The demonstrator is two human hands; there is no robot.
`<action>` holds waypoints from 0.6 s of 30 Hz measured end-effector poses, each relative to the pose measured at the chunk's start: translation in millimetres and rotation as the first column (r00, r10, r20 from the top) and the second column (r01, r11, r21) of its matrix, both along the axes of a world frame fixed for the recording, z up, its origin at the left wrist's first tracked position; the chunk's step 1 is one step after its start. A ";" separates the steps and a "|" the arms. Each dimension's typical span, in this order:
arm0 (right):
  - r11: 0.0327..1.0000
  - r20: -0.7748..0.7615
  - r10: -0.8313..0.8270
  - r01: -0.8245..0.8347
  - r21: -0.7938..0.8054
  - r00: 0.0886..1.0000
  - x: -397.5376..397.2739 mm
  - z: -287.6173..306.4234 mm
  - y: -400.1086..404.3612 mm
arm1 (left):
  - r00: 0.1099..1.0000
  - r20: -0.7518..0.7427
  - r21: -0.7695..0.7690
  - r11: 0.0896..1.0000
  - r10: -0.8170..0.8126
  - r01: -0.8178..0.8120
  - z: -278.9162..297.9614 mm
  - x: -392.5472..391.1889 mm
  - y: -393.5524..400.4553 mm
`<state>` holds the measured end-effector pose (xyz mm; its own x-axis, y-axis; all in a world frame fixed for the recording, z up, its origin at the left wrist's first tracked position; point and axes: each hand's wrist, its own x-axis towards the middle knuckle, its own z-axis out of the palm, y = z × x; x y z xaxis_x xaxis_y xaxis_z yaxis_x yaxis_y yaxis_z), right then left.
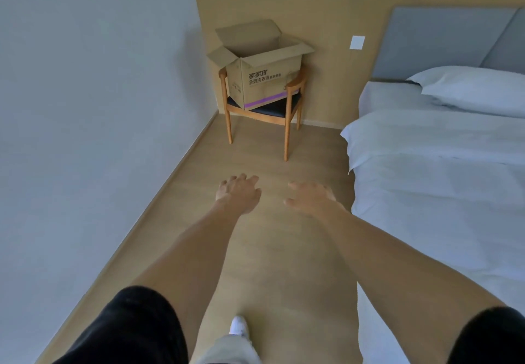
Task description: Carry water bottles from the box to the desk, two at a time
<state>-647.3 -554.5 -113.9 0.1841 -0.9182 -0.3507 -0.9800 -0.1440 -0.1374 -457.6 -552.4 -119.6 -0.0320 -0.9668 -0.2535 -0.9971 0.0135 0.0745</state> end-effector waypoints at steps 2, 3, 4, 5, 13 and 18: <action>0.999 -0.005 -0.036 0.036 0.002 0.999 -10.8 -4.4 -30.8 | 0.999 -0.020 0.001 0.999 -0.037 0.037 -6.4 -9.0 -39.8; 0.999 -0.007 -0.053 0.053 0.000 0.999 -15.7 -6.6 -47.8 | 0.998 -0.029 0.002 0.999 -0.052 0.052 -10.1 -13.2 -61.0; 0.998 -0.010 -0.066 0.066 -0.002 0.998 -20.1 -8.8 -65.7 | 0.997 -0.036 0.007 0.998 -0.065 0.065 -13.5 -17.1 -82.2; 0.997 -0.014 -0.077 0.077 -0.004 0.997 -24.1 -10.8 -85.2 | 0.996 -0.043 0.015 0.997 -0.075 0.076 -16.2 -20.9 -104.2; 0.982 -0.038 -0.189 0.188 -0.022 0.981 -27.5 -5.8 -260.2 | 0.974 -0.175 0.023 0.988 -0.143 0.150 -15.9 -26.1 -301.4; 0.969 -0.002 -0.237 0.237 -0.065 0.971 -29.2 11.8 -358.0 | 0.968 -0.187 0.004 0.986 -0.165 0.169 -2.8 -28.5 -417.0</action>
<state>-676.5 -912.5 -102.0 -0.0446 -0.9558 -0.2907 -0.9885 0.0842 -0.1253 -486.1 -969.4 -122.4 -0.2410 -0.9385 -0.2473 -0.9496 0.1753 0.2599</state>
